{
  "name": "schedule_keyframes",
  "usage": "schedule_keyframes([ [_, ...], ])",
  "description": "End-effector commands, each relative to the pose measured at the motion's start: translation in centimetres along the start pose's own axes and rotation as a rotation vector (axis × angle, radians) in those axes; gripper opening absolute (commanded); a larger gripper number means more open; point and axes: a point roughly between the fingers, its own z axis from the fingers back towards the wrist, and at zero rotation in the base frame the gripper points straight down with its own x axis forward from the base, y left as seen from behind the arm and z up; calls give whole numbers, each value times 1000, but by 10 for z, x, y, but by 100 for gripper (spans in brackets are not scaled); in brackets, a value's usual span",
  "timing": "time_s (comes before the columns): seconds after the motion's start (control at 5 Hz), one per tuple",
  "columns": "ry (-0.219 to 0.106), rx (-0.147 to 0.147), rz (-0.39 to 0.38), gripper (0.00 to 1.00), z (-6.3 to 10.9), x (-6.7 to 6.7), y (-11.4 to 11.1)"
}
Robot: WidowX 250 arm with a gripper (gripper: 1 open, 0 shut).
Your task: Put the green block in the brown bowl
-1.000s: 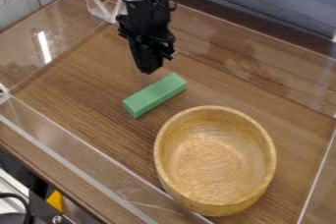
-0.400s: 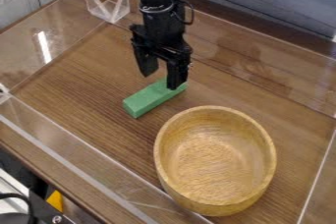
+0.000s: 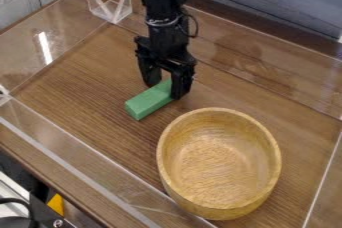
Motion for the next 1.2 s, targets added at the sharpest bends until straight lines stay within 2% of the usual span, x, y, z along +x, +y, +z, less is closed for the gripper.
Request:
schedule_keyframes([
  [0.0,-42,14,-96,0,11,4,0],
  [0.2,-49,-4,-181,0,20,1,-8],
  [0.4,-69,-17,-124,0,38,0,-5],
  [0.6,-98,-28,-27,0,58,4,3],
  [0.8,-101,-27,-69,0,63,21,7],
  [1.0,-98,-34,-113,0,64,27,8],
])
